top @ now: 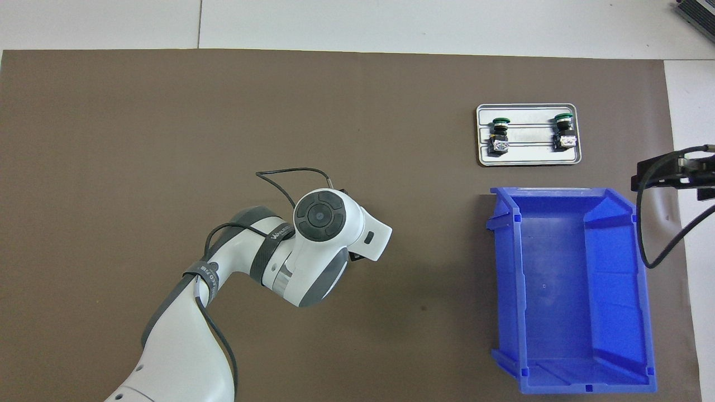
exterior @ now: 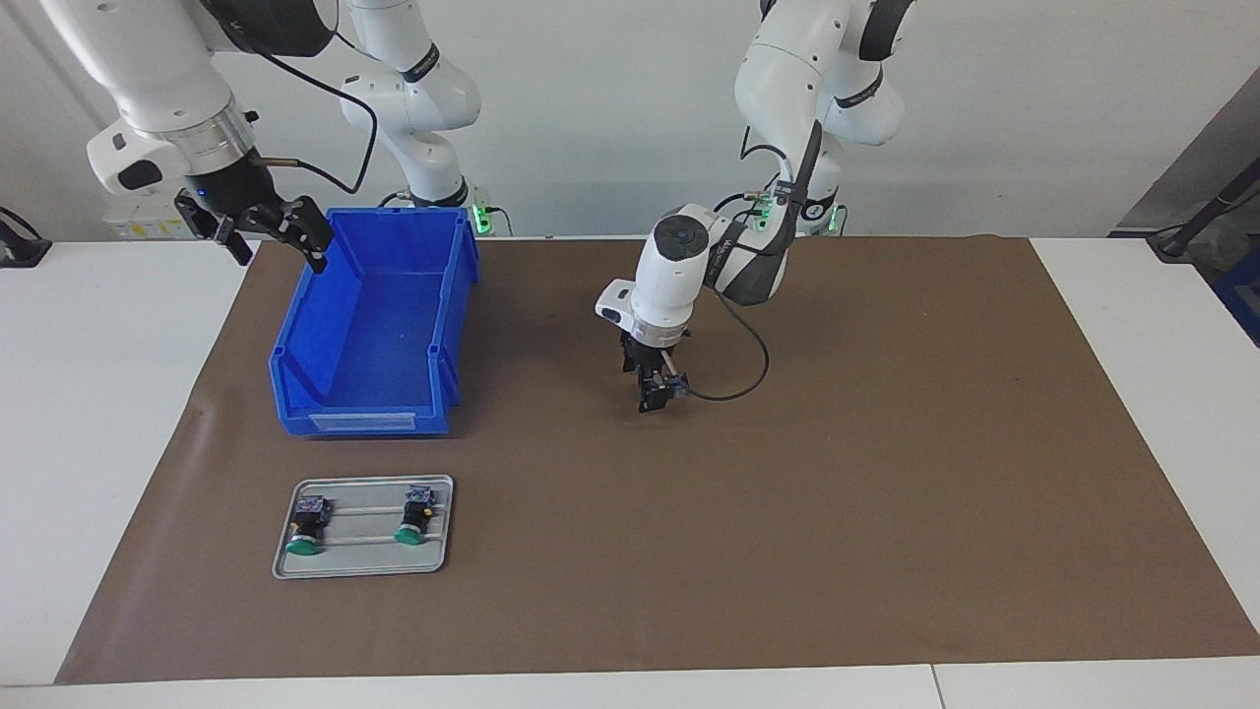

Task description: Place and press button with both arms

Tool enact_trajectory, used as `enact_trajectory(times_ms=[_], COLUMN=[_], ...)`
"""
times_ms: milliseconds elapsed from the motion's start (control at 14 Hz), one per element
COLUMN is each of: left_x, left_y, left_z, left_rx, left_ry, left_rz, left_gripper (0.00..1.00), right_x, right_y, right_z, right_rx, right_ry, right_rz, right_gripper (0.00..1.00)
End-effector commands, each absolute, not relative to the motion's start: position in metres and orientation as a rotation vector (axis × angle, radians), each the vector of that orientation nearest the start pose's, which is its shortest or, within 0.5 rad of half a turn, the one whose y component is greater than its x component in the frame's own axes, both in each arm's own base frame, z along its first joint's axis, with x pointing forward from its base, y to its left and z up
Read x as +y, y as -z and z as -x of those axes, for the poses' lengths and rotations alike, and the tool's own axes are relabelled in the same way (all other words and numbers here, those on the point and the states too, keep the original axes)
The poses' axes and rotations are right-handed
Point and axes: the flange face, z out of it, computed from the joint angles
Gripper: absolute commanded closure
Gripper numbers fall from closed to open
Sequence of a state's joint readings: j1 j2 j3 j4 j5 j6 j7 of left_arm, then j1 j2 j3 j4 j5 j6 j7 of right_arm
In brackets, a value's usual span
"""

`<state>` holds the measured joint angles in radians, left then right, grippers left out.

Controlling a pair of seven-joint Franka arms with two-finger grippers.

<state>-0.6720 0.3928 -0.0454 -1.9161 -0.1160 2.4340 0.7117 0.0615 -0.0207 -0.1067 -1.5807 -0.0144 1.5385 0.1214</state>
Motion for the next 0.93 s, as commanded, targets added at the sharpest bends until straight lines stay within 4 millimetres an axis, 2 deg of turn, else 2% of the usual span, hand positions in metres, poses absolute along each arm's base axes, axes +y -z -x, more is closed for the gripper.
enact_trajectory(times_ms=[0,215,429,644,859], left_x=[-0.414,-0.413,-0.412,-0.410,-0.410], left_y=[-0.300,-0.300,-0.300,-0.299,-0.300], left_z=[-0.479,-0.479,-0.478,-0.478,-0.478], left_rx=[1.999,1.996,1.998,1.993,1.988], left_ry=[0.183,0.173,0.153,0.128,0.115], left_rz=[2.538,2.541,2.539,2.545,2.549], left_gripper=[0.12,0.16,0.28,0.29,0.30], right_x=[-0.028,-0.028,-0.035,-0.033,-0.021], right_y=[-0.630,-0.630,-0.631,-0.631,-0.630], right_z=[-0.536,-0.536,-0.535,-0.536,-0.537], right_rx=[0.280,0.280,0.296,0.305,0.264], right_ry=[-0.039,-0.041,-0.036,-0.034,-0.035], right_rz=[3.134,3.134,3.132,3.127,3.120], right_gripper=[0.00,0.00,0.00,0.00,0.00])
